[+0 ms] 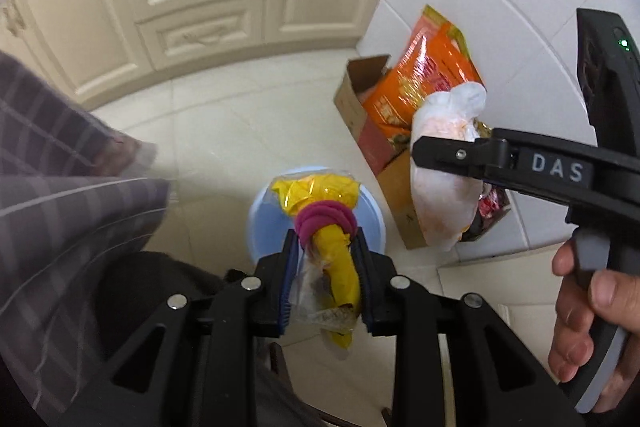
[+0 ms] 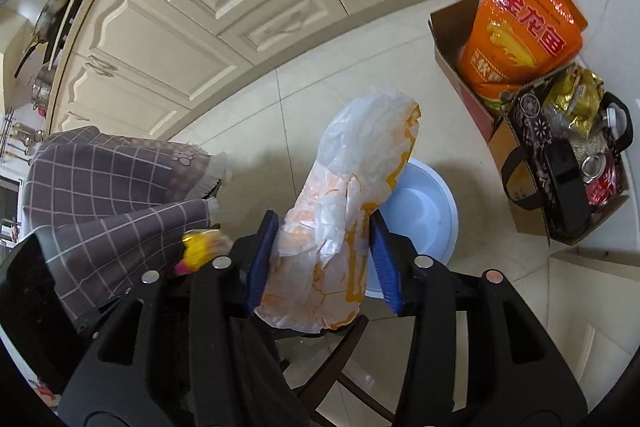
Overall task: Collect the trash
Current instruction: 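Carry the yellow wrapper and white plastic bag with both tools to the blue bin, then open both tools to drop the wrapper and bag into the blue bin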
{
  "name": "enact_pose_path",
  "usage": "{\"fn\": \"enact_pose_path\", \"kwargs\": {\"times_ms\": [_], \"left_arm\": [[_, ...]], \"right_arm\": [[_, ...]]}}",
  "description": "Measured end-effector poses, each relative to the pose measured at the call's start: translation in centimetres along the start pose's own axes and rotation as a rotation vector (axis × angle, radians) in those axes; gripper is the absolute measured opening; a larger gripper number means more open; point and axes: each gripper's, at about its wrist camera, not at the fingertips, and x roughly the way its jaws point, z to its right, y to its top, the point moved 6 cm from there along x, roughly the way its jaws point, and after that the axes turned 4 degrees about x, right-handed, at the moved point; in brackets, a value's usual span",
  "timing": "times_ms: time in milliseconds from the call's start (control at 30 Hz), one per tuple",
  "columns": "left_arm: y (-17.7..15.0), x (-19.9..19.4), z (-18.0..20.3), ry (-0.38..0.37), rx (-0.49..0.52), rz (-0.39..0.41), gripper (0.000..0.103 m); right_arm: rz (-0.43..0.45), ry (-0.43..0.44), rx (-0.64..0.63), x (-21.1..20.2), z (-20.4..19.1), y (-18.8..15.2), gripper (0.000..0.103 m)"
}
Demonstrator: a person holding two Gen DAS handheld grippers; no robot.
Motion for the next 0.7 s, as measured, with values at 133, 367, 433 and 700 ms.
{"fn": "enact_pose_path", "kwargs": {"times_ms": [133,367,433,700], "left_arm": [[0.7,0.0,-0.6,0.068,0.001,0.032,0.090],[0.8,-3.6,-1.4,0.145,0.016,0.104,0.093],[0.8,-5.0,-1.4,0.166,0.012,0.135,0.093],[1.3,-12.0,-0.4,0.199,0.023,0.275,0.093]], "right_arm": [[0.006,0.002,0.034,0.0,1.0,0.1,0.082],[0.032,-0.013,0.075,-0.8,1.8,-0.3,0.097],[0.046,-0.015,0.073,-1.3,1.6,-0.4,0.097],[0.092,0.003,0.020,-3.8,-1.7,-0.4,0.097]]}}
